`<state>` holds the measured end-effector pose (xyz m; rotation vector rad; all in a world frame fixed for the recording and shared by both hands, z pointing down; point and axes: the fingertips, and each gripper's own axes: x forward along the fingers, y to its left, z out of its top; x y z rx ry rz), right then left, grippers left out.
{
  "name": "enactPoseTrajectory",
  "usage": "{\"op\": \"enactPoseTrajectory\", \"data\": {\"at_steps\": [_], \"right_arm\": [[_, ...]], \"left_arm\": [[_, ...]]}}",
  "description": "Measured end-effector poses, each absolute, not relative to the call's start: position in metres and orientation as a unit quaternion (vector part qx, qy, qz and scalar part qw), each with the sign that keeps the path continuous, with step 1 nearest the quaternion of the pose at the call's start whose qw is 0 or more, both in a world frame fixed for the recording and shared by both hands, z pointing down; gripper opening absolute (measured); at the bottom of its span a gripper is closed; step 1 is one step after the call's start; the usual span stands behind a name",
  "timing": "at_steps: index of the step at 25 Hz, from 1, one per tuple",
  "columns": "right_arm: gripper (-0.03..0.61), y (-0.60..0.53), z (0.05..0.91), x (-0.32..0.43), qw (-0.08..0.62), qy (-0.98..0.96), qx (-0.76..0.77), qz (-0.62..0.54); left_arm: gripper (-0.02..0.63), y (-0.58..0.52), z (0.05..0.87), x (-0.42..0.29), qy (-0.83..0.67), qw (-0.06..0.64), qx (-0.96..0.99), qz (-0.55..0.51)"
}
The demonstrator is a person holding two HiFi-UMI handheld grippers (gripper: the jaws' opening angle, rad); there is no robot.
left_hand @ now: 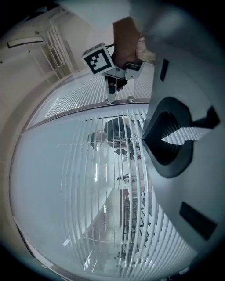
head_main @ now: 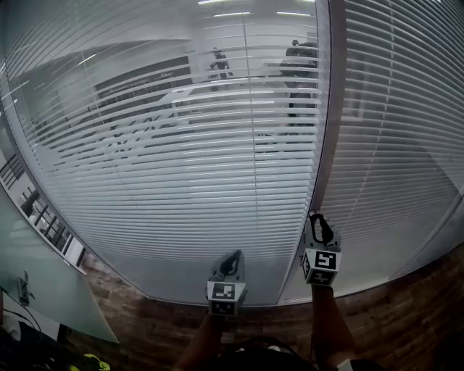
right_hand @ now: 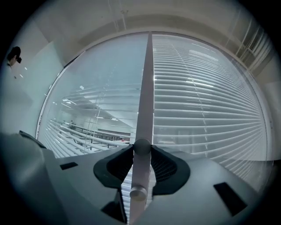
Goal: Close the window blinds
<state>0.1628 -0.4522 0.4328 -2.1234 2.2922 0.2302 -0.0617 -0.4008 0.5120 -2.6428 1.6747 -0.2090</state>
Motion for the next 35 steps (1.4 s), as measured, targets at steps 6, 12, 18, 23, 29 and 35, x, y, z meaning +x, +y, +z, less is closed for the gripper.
{"op": "enactPoseTrajectory", "data": {"at_steps": [6,12,18,23,29,35], "right_arm": [[0.123,-0.449,0.431,0.163,0.005,0.742,-0.666,0.078],[0.121,-0.449,0.431,0.159,-0.066,0.739,-0.652,0.155],[0.122,-0.447,0.427,0.155,-0.162,0.726,-0.628,0.230],[0.123,-0.447,0.429,0.152,-0.237,0.704,-0.600,0.296],[0.122,-0.448,0.433,0.151,-0.342,0.643,-0.541,0.420],[0.123,-0.448,0.436,0.152,-0.413,0.581,-0.493,0.499]], "left_arm": [[-0.006,-0.397,0.515,-0.060,0.530,0.006,-0.844,-0.075],[-0.006,-0.396,0.522,-0.065,0.534,0.003,-0.842,-0.078],[-0.006,-0.395,0.526,-0.061,0.530,-0.010,-0.845,-0.078],[-0.006,-0.398,0.517,-0.053,0.525,-0.002,-0.849,-0.066],[-0.006,-0.398,0.509,-0.056,0.534,0.002,-0.844,-0.050],[-0.006,-0.405,0.510,-0.065,0.548,0.016,-0.836,-0.032]]}}
